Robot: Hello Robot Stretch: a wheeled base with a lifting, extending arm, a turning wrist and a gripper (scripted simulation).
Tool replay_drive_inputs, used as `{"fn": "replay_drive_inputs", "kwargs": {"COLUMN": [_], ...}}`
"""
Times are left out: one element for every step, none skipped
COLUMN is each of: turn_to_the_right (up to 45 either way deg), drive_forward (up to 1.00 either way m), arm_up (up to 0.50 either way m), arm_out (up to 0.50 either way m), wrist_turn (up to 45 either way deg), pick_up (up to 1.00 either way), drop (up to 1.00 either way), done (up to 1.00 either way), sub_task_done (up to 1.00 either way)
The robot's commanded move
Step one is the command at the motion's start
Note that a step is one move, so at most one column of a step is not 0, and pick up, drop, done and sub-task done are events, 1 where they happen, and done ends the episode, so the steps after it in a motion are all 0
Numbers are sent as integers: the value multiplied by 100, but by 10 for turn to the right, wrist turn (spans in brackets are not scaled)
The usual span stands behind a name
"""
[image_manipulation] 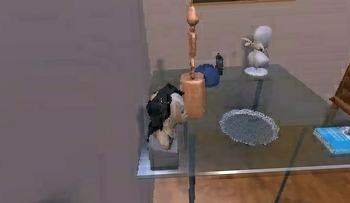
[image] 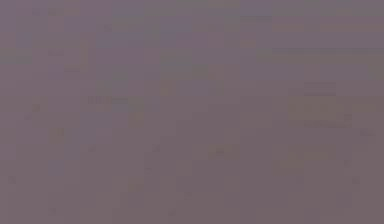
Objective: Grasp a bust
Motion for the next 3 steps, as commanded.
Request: {"fn": "replay_drive_inputs", "kwargs": {"turn_to_the_right": [0,0,0], "drive_forward": [0,0,0], "arm_up": [50,32,0], "arm_out": [0,0,30], "wrist_turn": [0,0,0], "pick_up": [0,0,0], "drop": [0,0,0], "done": [0,0,0], "sub_task_done": [0,0,0]}}
